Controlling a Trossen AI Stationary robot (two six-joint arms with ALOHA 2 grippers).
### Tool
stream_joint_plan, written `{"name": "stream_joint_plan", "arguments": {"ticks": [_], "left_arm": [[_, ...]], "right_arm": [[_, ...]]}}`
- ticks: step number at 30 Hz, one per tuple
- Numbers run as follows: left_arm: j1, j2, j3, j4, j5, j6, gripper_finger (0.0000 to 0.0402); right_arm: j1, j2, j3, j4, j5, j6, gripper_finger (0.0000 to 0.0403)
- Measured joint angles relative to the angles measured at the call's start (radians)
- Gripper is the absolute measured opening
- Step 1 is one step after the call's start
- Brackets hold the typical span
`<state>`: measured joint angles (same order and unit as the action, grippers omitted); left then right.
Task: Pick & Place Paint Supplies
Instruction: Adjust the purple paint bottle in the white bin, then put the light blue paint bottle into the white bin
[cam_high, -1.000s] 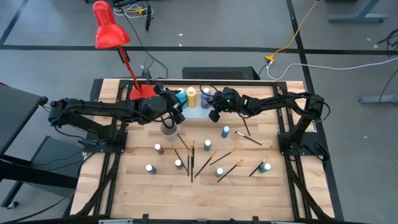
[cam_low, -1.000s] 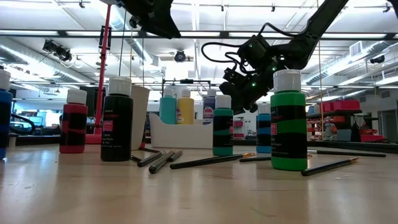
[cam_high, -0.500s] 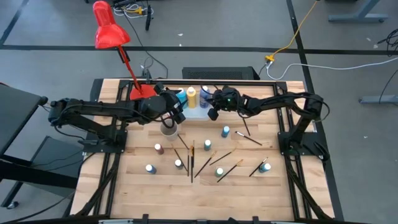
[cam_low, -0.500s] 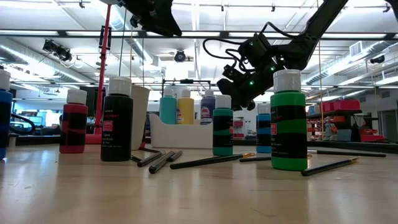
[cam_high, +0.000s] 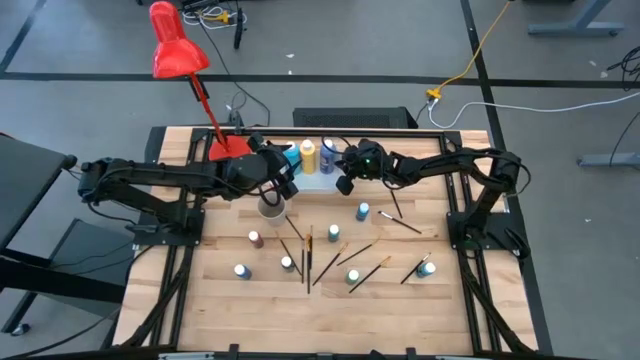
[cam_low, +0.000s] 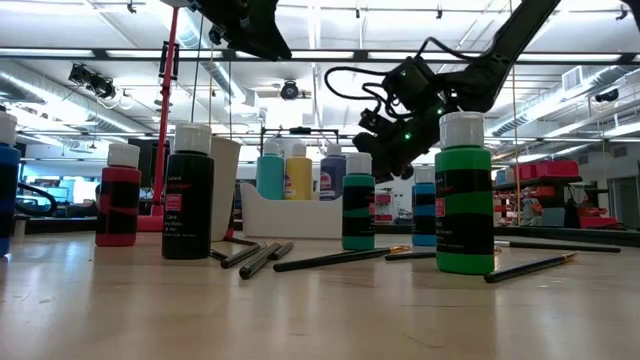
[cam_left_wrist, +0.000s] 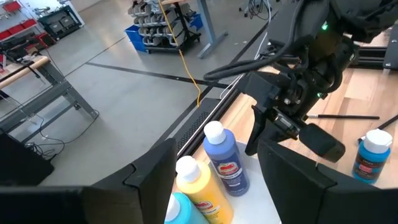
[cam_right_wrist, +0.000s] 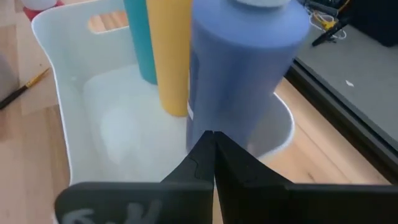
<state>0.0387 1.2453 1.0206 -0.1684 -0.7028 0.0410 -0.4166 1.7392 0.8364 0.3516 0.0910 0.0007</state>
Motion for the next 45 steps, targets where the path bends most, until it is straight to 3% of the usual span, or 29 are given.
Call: {"name": "stream_joint_plan", "arguments": {"ticks": [7,26,40,45], "left_arm": [[0.000,0.000,0.000,0.000,0.023,0.000,0.0235],[0.000,0.000,0.000,0.001,0.023,0.000,0.0235],[0.000,0.000,0.000,-0.001,0.027,0.015,0.0235],[0.000,0.000,0.000,-0.061,0.206,0.036,0.0235]], "right_arm": [[-0.035,-0.007,0.000,0.060,0.071,0.068,0.0001],[-0.057,0.055,0.000,0.187,-0.103,0.135,0.0001],[-0.055,0.049,0.001,0.130,-0.055,0.125,0.0003],[-0.055,-0.032,0.002,0.074,-0.055,0.107,0.0003]]}}
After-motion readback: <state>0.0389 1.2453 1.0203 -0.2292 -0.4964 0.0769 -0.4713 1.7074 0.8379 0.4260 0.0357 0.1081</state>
